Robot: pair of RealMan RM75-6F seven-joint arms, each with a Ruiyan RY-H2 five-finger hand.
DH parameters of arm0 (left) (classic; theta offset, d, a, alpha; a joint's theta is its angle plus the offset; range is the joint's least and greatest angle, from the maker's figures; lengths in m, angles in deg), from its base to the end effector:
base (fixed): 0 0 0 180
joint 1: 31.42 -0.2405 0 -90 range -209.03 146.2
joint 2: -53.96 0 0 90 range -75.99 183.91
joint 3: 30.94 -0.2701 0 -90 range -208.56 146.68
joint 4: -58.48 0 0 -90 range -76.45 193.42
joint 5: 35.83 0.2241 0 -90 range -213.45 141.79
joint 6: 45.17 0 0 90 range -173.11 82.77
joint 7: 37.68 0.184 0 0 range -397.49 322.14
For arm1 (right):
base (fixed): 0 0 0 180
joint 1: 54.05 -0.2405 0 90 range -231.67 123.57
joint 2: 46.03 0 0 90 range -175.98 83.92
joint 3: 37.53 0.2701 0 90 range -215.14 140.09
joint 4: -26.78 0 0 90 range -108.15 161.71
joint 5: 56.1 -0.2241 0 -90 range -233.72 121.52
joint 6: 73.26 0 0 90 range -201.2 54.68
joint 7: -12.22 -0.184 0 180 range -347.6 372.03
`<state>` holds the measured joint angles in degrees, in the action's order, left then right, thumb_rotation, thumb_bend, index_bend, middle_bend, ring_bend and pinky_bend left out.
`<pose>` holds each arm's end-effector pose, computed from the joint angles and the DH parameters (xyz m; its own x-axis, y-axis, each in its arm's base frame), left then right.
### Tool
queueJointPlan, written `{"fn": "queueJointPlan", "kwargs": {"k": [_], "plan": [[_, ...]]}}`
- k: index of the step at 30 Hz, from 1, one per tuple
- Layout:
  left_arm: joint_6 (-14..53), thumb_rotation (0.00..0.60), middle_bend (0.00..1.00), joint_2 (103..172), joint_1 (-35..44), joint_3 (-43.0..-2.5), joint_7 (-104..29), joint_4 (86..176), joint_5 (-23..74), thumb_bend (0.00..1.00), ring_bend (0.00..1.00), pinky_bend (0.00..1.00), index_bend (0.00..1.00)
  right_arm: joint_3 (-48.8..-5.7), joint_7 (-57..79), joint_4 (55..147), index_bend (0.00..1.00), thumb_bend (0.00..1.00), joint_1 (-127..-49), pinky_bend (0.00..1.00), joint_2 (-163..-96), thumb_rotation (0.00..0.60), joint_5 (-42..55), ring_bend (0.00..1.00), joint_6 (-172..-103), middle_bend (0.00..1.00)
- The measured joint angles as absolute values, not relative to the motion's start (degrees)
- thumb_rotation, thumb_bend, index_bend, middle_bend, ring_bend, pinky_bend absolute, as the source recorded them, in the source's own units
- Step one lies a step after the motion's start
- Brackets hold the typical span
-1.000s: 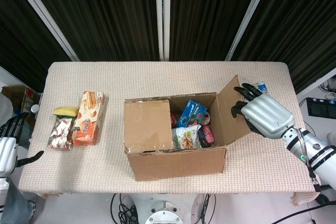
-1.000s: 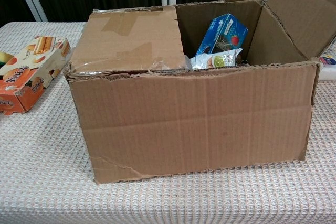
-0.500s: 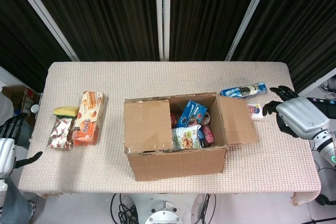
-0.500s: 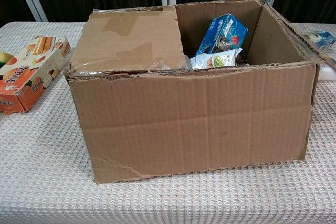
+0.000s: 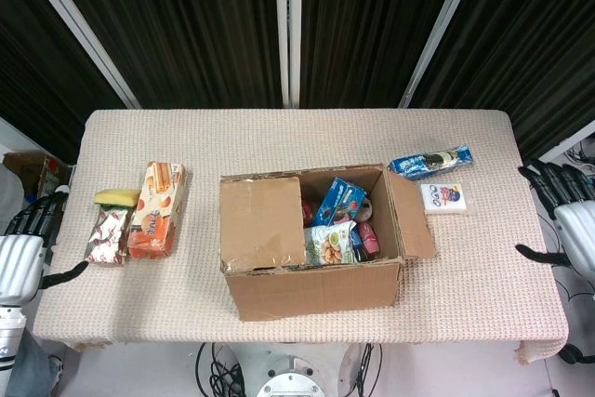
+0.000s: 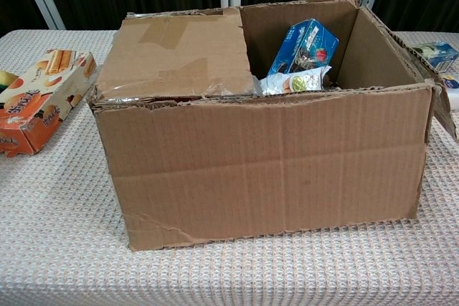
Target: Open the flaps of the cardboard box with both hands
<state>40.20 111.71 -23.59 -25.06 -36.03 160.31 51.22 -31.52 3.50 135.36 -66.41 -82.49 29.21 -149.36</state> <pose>-0.2790 0.2467 0.1809 0.3664 -0.0693 0.9279 0.9234 -0.0959 -0.3718 -0.2592 -0.2658 0.2581 0.4439 -0.0394 0.8952 -0.8911 -0.1245 0.4364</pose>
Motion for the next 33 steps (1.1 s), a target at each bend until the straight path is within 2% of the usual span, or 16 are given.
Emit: {"fn": "queueJointPlan", "kwargs": {"k": [1,3,4,6,7,9,16,26,33], "plan": [[39.7,0.560,0.09,111.5,-23.0,-24.8,-35.6,160.7,51.5,0.00,0.09,0.19,0.08,-32.1,3.1,134.7,0.00,0.00,-65.1,0.00,-83.6,0.600,29.2,0.00,-150.8,0.00],[38.5,0.373,0.11,111.1,-21.2,-23.8,-34.5,162.2,51.9,0.00,0.09,0.19,0.10,-33.0,1.5,133.4,0.00,0.00,-63.0,0.00,-85.3,0.600,29.4,0.00,-153.6,0.00],[37.8,0.239,0.12,111.0,-20.4,-23.3,-34.1,163.0,51.9,0.00,0.09,0.18,0.11,-33.3,0.6,132.8,0.00,0.00,-62.4,0.00,-85.8,0.600,29.6,0.00,-154.5,0.00],[35.9,0.073,0.13,110.7,-18.2,-22.1,-33.5,165.5,51.8,0.00,0.09,0.18,0.12,-34.1,-2.0,131.3,0.00,0.00,-60.6,0.00,-86.9,0.600,30.1,0.00,-156.5,0.00],[34.8,0.023,0.13,110.7,-17.0,-21.5,-33.3,166.7,51.7,0.00,0.09,0.17,0.13,-34.3,-2.7,130.9,0.00,0.00,-60.2,0.00,-87.1,0.600,30.2,0.00,-156.9,0.00],[32.0,0.000,0.14,111.0,-14.2,-20.3,-32.6,169.0,51.4,0.00,0.09,0.16,0.13,-35.0,-4.7,129.9,0.00,0.00,-59.0,0.00,-87.7,0.600,30.6,0.00,-157.7,0.00],[22.1,0.000,0.12,117.2,-4.0,-16.9,-25.5,171.8,46.9,0.00,0.09,0.16,0.13,-36.4,-9.0,126.9,0.00,0.00,-57.0,0.00,-88.8,0.600,31.8,0.00,-158.8,0.00],[14.0,0.000,0.09,128.8,10.2,-12.5,-7.4,170.3,32.2,0.00,0.08,0.15,0.10,-36.0,-12.4,124.5,0.00,0.00,-56.2,0.00,-89.0,0.600,31.0,0.00,-159.3,0.00],[6.0,0.000,0.11,132.8,19.0,-11.9,-5.1,169.0,29.9,0.00,0.08,0.15,0.14,-35.9,-14.8,122.9,0.00,0.00,-56.3,0.00,-89.1,0.600,30.9,0.00,-158.3,0.00]]}}
